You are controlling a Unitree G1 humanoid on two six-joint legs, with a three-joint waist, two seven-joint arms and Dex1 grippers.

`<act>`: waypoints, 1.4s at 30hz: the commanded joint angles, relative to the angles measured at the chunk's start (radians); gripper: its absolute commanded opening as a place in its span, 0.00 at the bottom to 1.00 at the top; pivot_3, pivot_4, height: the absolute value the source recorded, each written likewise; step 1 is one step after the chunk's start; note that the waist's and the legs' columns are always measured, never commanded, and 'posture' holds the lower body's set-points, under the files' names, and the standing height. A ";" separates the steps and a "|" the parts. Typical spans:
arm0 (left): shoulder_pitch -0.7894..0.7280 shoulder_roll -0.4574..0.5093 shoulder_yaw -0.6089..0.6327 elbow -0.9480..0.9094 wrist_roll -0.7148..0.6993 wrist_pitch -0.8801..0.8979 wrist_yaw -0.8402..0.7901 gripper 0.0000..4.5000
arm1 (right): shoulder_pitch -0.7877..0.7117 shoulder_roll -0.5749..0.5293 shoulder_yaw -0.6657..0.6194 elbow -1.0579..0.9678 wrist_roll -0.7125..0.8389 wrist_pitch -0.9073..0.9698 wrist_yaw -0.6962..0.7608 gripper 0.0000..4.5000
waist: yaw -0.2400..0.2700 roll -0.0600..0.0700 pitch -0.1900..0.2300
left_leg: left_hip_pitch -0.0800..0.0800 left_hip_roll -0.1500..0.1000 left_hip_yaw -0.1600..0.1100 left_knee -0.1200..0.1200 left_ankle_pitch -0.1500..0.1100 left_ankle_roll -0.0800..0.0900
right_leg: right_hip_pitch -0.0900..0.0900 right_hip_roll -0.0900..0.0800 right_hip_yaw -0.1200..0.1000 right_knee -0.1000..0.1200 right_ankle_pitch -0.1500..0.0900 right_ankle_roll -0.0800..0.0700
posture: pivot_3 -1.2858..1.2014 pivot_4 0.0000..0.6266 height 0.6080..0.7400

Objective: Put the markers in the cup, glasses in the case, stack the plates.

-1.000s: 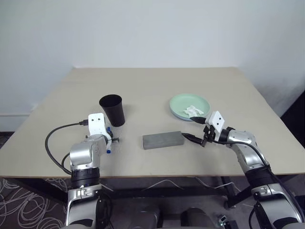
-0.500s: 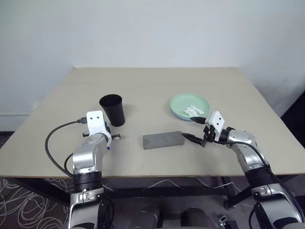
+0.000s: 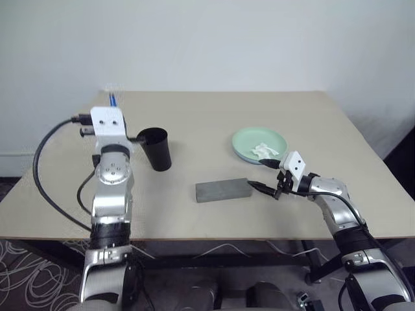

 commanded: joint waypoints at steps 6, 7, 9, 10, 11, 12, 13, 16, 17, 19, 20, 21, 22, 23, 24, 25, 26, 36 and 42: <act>-0.282 0.018 -0.028 0.507 -0.010 -0.331 -0.104 0.03 | -0.048 0.007 -0.016 -0.002 -0.002 -0.025 -0.004 0.95 | -0.001 0.000 0.000 | 0.000 0.000 0.000 0.000 0.000 0.000 | -0.001 0.000 -0.001 0.000 0.000 0.001 | 0.52 0.00 0.97; -0.304 0.016 -0.027 0.560 -0.016 -0.357 -0.115 0.03 | -0.048 0.007 -0.017 -0.002 -0.003 -0.025 -0.005 0.95 | -0.001 0.000 0.000 | 0.000 0.000 0.000 0.000 0.000 0.000 | -0.001 0.000 -0.001 0.000 0.000 0.001 | 0.52 0.00 0.97; -0.351 0.010 -0.034 0.681 -0.013 -0.414 -0.132 0.03 | -0.043 0.003 -0.021 -0.009 -0.002 -0.024 -0.007 0.95 | -0.002 0.000 0.000 | -0.001 0.000 0.000 0.000 0.000 0.000 | -0.002 0.001 -0.001 -0.001 0.000 0.001 | 0.52 0.00 0.97; -0.368 0.006 -0.037 0.731 -0.012 -0.437 -0.140 0.03 | -0.038 0.000 -0.023 -0.014 -0.001 -0.024 -0.009 0.95 | -0.002 0.000 0.000 | -0.001 0.000 0.000 0.000 0.000 0.000 | -0.002 0.001 -0.001 -0.001 0.000 0.001 | 0.52 0.00 0.97; -0.382 0.004 -0.040 0.771 -0.009 -0.459 -0.144 0.03 | -0.034 -0.002 -0.024 -0.018 -0.001 -0.023 -0.010 0.95 | -0.002 0.000 0.000 | -0.002 0.000 0.000 -0.001 0.000 0.000 | -0.002 0.000 -0.001 -0.001 0.000 0.001 | 0.52 0.00 0.97; -0.394 0.000 -0.041 0.804 -0.010 -0.479 -0.149 0.03 | -0.030 -0.004 -0.026 -0.023 -0.001 -0.022 -0.011 0.95 | -0.002 -0.001 0.000 | -0.002 -0.001 0.000 0.000 0.000 0.000 | -0.002 0.000 -0.002 -0.001 0.000 0.001 | 0.52 0.00 0.97; -0.403 -0.004 -0.041 0.830 -0.011 -0.494 -0.154 0.03 | -0.026 -0.006 -0.027 -0.026 0.000 -0.021 -0.012 0.95 | -0.002 -0.001 0.000 | -0.002 -0.001 0.000 0.000 0.000 0.000 | -0.002 0.000 -0.002 -0.001 0.000 0.001 | 0.52 0.00 0.97; -0.421 -0.014 -0.045 0.882 -0.007 -0.531 -0.153 0.11 | -0.015 -0.011 -0.031 -0.038 0.001 -0.017 -0.017 0.95 | -0.002 -0.001 0.000 | -0.003 -0.001 0.000 0.000 0.000 0.000 | -0.002 0.000 -0.004 -0.001 0.000 0.001 | 0.52 0.00 0.97; -0.425 -0.016 -0.046 0.893 -0.005 -0.540 -0.151 0.19 | -0.013 -0.012 -0.031 -0.040 0.001 -0.016 -0.018 0.95 | -0.002 -0.001 0.000 | -0.003 -0.001 0.000 0.000 0.000 0.000 | -0.002 0.000 -0.004 -0.001 0.000 0.001 | 0.52 0.00 0.97; -0.430 -0.019 -0.046 0.907 -0.005 -0.551 -0.150 0.31 | -0.009 -0.014 -0.031 -0.045 0.002 -0.014 -0.021 0.95 | -0.002 -0.001 0.000 | -0.004 -0.001 0.000 0.000 0.000 0.000 | -0.002 0.000 -0.005 -0.001 0.000 0.002 | 0.52 0.00 0.97; -0.431 -0.019 -0.049 0.911 -0.001 -0.553 -0.148 0.39 | -0.009 -0.015 -0.031 -0.047 0.002 -0.013 -0.021 0.95 | -0.002 -0.001 0.000 | -0.004 -0.001 0.000 0.000 0.000 0.000 | -0.002 0.000 -0.005 -0.001 0.000 0.002 | 0.52 0.00 0.97; -0.433 -0.019 -0.051 0.914 0.001 -0.554 -0.148 0.47 | -0.009 -0.015 -0.031 -0.047 0.002 -0.013 -0.022 0.95 | -0.002 -0.001 0.000 | -0.004 -0.001 0.000 0.000 0.000 0.000 | -0.002 0.000 -0.005 -0.001 0.000 0.002 | 0.52 0.00 0.97; -0.433 -0.019 -0.052 0.916 0.002 -0.555 -0.147 0.54 | -0.009 -0.015 -0.031 -0.049 0.003 -0.012 -0.022 0.95 | -0.002 -0.001 0.000 | -0.004 -0.001 0.000 0.000 0.000 0.000 | -0.002 0.000 -0.006 -0.001 0.000 0.002 | 0.52 0.00 0.97; -0.433 -0.019 -0.053 0.914 0.001 -0.558 -0.149 0.62 | -0.011 -0.014 -0.031 -0.048 0.003 -0.011 -0.023 0.95 | -0.002 -0.001 0.000 | -0.004 -0.001 0.000 0.000 0.000 0.000 | -0.002 0.000 -0.006 -0.001 0.000 0.002 | 0.52 0.00 0.97; -0.432 -0.020 -0.053 0.911 -0.001 -0.560 -0.154 0.62 | -0.013 -0.013 -0.030 -0.048 0.002 -0.010 -0.024 0.95 | -0.002 -0.001 0.000 | -0.004 -0.001 0.000 0.000 0.000 0.000 | -0.002 0.000 -0.006 -0.001 0.000 0.002 | 0.52 0.00 0.97; -0.432 -0.020 -0.054 0.909 -0.003 -0.562 -0.157 0.62 | -0.014 -0.012 -0.029 -0.048 0.002 -0.009 -0.024 0.95 | -0.002 -0.001 0.000 | -0.004 -0.001 0.000 0.001 0.000 0.000 | -0.002 0.000 -0.006 -0.001 0.000 0.002 | 0.52 0.00 0.97; -0.431 -0.021 -0.055 0.905 -0.005 -0.566 -0.160 0.62 | -0.015 -0.012 -0.029 -0.049 0.003 -0.008 -0.024 0.95 | -0.002 -0.001 0.000 | -0.004 -0.001 0.000 0.001 0.000 0.000 | -0.002 0.000 -0.006 -0.001 0.000 0.002 | 0.52 0.00 0.97; -0.380 -0.050 -0.007 0.696 -0.208 -0.464 -0.474 0.62 | -0.041 -0.006 -0.037 -0.022 -0.001 -0.018 -0.041 0.95 | -0.004 -0.001 0.000 | -0.004 -0.001 0.000 0.002 0.000 0.000 | -0.002 0.000 -0.007 0.000 0.000 0.001 | 0.52 0.00 0.97; -0.227 -0.020 -0.031 0.344 -0.419 -0.119 -0.779 0.62 | -0.051 -0.012 -0.045 -0.009 -0.002 -0.021 -0.052 0.95 | -0.016 0.000 0.000 | -0.004 -0.001 0.000 0.002 0.000 0.000 | -0.002 0.001 -0.006 0.000 0.000 0.001 | 0.52 0.00 0.97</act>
